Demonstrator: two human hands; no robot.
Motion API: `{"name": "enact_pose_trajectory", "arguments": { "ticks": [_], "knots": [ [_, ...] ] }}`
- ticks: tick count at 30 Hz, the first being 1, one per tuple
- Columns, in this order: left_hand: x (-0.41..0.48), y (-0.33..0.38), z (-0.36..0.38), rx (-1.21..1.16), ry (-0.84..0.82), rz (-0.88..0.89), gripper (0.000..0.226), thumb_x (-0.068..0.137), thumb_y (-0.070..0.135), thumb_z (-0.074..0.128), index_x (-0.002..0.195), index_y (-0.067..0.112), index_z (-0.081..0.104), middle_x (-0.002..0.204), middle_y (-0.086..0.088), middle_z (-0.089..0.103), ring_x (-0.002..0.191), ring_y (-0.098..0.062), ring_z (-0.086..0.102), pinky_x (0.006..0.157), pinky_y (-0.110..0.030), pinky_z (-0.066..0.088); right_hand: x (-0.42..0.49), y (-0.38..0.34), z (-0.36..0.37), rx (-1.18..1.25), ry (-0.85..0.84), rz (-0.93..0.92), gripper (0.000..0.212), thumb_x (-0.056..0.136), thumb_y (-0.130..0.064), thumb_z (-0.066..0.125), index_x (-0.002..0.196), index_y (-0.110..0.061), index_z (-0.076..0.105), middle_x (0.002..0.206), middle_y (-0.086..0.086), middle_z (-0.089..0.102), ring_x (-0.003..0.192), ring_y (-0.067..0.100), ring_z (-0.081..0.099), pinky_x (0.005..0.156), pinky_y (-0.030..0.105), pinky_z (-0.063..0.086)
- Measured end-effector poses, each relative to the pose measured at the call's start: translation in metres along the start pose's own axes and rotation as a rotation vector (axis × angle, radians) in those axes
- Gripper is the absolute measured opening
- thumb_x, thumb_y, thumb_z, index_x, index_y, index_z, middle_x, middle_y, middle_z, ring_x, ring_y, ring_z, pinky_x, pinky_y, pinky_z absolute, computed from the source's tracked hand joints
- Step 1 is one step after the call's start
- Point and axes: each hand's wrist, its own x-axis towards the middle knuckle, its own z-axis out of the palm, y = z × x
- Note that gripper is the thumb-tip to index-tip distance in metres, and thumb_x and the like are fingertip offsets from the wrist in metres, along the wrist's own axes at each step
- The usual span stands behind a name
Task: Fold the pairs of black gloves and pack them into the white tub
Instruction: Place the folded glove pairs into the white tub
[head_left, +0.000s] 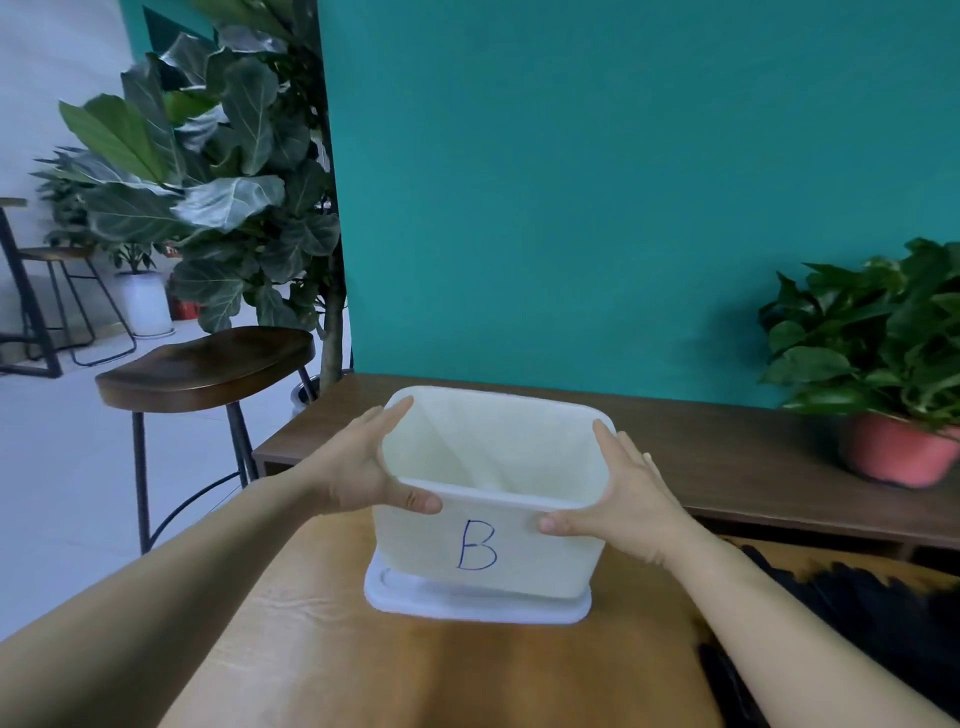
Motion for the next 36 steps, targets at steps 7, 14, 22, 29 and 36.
{"name": "enact_pose_trajectory", "arguments": {
  "ticks": [7, 14, 22, 29, 36],
  "knots": [
    [-0.084, 0.021, 0.014, -0.094, -0.018, 0.016, 0.137, 0.038, 0.074, 0.090, 0.153, 0.043, 0.022, 0.148, 0.015, 0.040, 0.137, -0.018, 0.039, 0.112, -0.051, 0.038, -0.094, -0.014, -0.023, -0.053, -0.014, -0.016, 0.148, 0.027, -0.091, 0.070, 0.153, -0.037, 0.013, 0.156, -0.004, 0.022, 0.149, 0.025, 0.008, 0.123, 0.047, 0.006],
    [-0.176, 0.044, 0.048, -0.074, -0.047, -0.004, 0.123, 0.052, 0.063, 0.091, 0.152, 0.046, 0.022, 0.140, 0.013, 0.046, 0.126, -0.019, 0.046, 0.098, -0.037, 0.043, -0.180, 0.000, -0.016, -0.086, -0.057, 0.024, 0.145, 0.025, -0.094, 0.066, 0.150, -0.041, 0.017, 0.153, -0.006, 0.026, 0.146, 0.028, 0.013, 0.115, 0.056, 0.026],
    [-0.225, 0.059, 0.082, 0.050, 0.026, -0.068, 0.149, 0.035, 0.093, 0.070, 0.158, 0.036, 0.009, 0.160, 0.005, 0.026, 0.146, -0.025, 0.023, 0.114, -0.049, 0.031, -0.228, 0.018, -0.017, -0.069, -0.152, 0.068, 0.145, 0.044, -0.076, 0.080, 0.156, -0.034, -0.002, 0.162, -0.017, -0.002, 0.151, 0.022, -0.013, 0.121, 0.048, 0.000],
    [-0.231, 0.067, 0.115, 0.106, 0.109, -0.118, 0.156, 0.027, 0.106, 0.050, 0.158, 0.032, 0.009, 0.162, -0.002, 0.019, 0.148, -0.034, 0.011, 0.120, -0.053, 0.021, -0.232, 0.025, -0.029, -0.117, -0.205, 0.132, 0.135, 0.057, -0.063, 0.084, 0.157, -0.034, -0.002, 0.164, -0.010, -0.011, 0.149, 0.025, -0.017, 0.120, 0.049, 0.002],
    [-0.232, 0.078, 0.111, 0.317, 0.096, -0.063, 0.149, 0.038, 0.110, 0.021, 0.159, 0.027, -0.003, 0.167, -0.006, -0.007, 0.152, -0.015, -0.014, 0.118, -0.045, -0.019, -0.228, 0.034, -0.032, -0.220, -0.204, 0.077, 0.146, 0.041, -0.092, 0.065, 0.156, -0.037, -0.006, 0.163, -0.006, -0.015, 0.148, 0.020, -0.023, 0.121, 0.046, -0.010]
  ]
}}
